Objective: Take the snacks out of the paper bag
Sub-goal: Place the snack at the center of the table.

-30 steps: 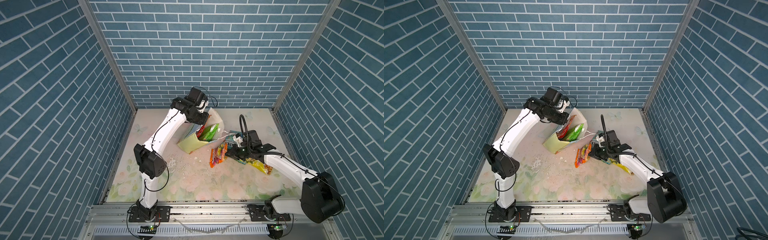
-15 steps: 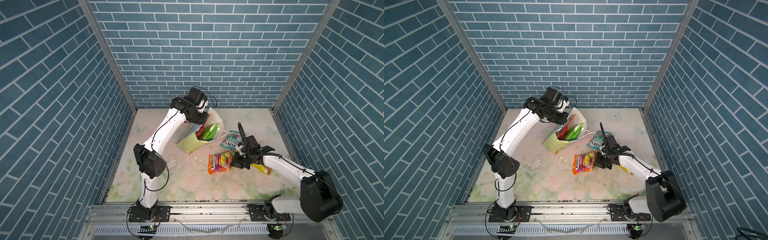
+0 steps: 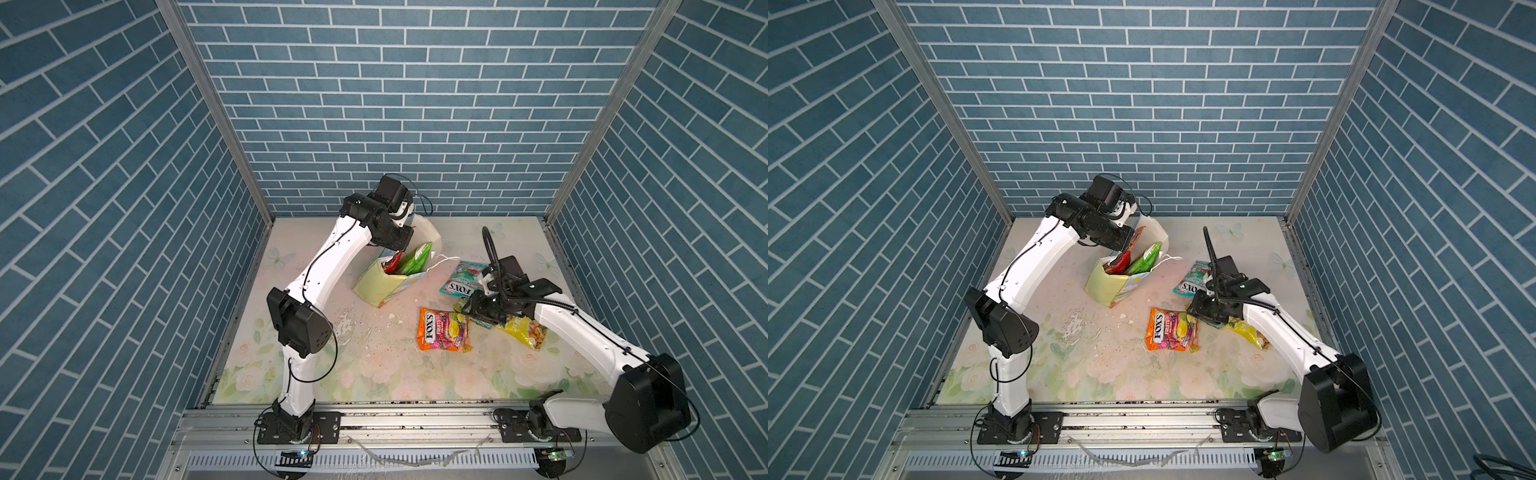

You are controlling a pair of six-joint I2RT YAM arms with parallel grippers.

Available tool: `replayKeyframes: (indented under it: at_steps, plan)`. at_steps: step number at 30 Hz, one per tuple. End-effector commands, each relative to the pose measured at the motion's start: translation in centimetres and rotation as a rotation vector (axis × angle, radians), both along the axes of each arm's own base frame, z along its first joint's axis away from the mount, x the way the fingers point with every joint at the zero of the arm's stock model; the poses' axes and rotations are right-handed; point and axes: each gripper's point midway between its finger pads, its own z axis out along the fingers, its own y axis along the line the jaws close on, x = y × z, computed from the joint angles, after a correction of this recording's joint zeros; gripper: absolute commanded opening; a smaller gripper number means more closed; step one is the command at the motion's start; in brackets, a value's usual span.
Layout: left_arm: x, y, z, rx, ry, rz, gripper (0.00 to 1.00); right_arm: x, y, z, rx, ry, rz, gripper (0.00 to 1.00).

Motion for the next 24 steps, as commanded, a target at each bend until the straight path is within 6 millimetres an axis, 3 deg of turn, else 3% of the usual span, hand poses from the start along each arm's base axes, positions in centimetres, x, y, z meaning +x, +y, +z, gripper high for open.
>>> replayKeyframes:
  at_steps: [1, 5, 13, 18, 24]
  plan:
    - [-0.5, 0.7, 1.6, 0.017, -0.040, -0.009, 0.04, 3.1, -1.2, 5.6, -0.016, -0.195, -0.050, 0.47]
    - [-0.6, 0.2, 2.2, 0.007, -0.062, -0.021, 0.04, 7.4, -0.6, 10.7, 0.029, -0.345, -0.075, 0.51]
    - [-1.3, -1.6, 3.0, -0.018, -0.080, -0.064, 0.04, 13.9, 2.4, 13.9, 0.082, -0.410, -0.029, 0.54]
    - [-1.7, -2.6, 3.0, -0.031, -0.081, -0.081, 0.04, 15.9, 3.3, 12.6, 0.032, -0.352, 0.016, 0.57]
    - [-2.0, -3.1, 2.9, -0.038, -0.079, -0.086, 0.04, 15.2, 4.4, 10.2, 0.044, -0.276, 0.070, 0.57]
